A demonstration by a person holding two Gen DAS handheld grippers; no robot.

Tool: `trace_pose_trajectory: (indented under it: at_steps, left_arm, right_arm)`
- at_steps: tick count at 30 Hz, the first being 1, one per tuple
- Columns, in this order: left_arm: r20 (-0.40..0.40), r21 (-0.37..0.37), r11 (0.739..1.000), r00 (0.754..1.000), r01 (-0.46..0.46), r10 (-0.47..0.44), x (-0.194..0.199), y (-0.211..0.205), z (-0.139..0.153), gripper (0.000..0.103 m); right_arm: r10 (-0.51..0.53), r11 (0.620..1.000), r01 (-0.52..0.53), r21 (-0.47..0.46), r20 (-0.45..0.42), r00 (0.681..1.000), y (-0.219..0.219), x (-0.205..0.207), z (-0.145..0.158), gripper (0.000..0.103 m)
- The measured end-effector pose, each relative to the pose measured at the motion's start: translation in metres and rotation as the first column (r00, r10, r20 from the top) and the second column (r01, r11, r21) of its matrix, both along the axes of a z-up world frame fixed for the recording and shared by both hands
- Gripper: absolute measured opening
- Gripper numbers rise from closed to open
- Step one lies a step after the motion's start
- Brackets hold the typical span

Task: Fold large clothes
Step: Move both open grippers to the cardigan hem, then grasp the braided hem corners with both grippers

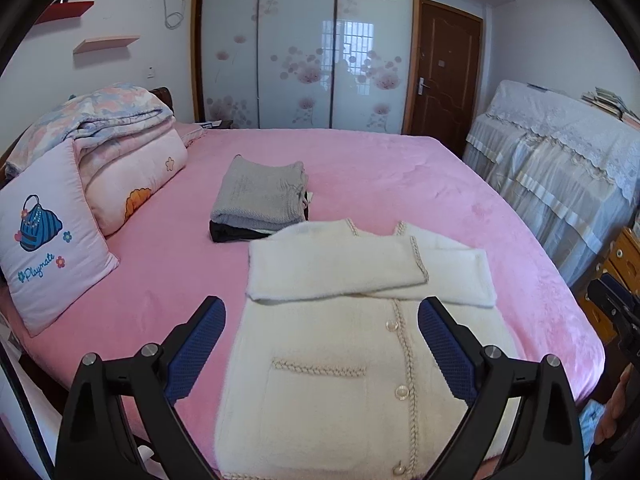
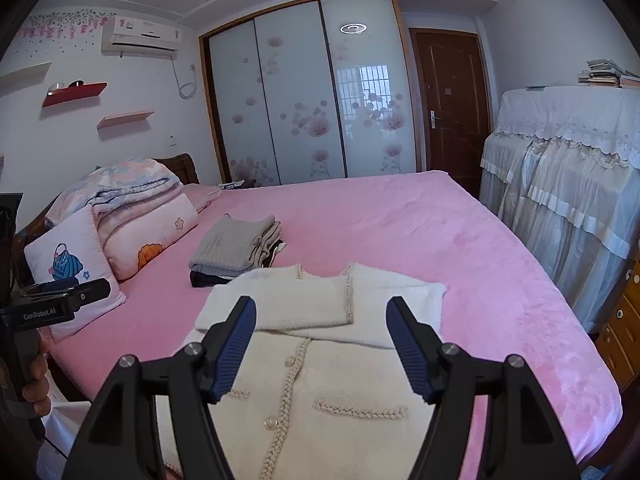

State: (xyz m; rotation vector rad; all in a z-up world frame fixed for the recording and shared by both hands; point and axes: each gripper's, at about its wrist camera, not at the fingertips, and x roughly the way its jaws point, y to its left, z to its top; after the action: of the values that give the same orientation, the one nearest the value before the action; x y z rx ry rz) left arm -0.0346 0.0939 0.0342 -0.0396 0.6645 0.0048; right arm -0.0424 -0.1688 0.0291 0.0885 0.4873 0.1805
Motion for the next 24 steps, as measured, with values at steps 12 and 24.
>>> trace_pose_trajectory:
  at_steps: [12,24]
  left_arm:
    - [-0.209,-0.03,0.999,0.977,0.045,-0.05,-0.021,0.049,-0.128,0.1]
    - [-0.526,-0.125,0.989,0.85,-0.075,-0.002,-0.001,0.127,-0.272,0.092]
  right_arm:
    - [-0.008,0.992,-0.012,-0.126,-0.156,0.988,-0.033,-0.032,-0.093,0.069]
    - [-0.046,0.999,0.032,-0.035,-0.526,0.849,-0.107,-0.028,-0.208,0.069]
